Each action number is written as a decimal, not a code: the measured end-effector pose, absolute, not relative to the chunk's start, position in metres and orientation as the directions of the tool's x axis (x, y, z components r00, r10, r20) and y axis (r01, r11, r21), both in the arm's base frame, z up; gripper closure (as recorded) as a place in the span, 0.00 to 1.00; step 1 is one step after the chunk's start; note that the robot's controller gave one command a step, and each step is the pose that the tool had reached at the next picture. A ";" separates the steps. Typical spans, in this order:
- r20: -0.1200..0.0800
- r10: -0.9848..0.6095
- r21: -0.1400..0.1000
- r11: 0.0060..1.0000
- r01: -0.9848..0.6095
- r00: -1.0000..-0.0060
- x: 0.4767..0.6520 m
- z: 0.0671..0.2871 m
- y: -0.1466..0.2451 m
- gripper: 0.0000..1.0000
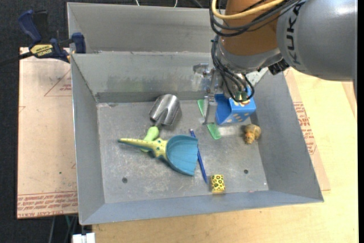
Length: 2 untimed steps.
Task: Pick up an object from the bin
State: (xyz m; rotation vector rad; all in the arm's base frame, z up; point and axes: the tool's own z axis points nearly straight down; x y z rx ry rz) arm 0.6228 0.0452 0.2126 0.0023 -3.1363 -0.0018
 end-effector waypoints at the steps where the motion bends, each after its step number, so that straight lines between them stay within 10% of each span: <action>1: -0.002 0.000 0.001 1.000 0.000 -1.000 0.624 0.217 0.045 0.00; 2: -0.001 0.100 0.003 0.995 0.100 -0.995 0.606 0.212 -0.020 0.00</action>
Offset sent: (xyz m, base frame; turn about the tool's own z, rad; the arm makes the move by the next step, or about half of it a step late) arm -0.0251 -0.0917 -0.0026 0.1407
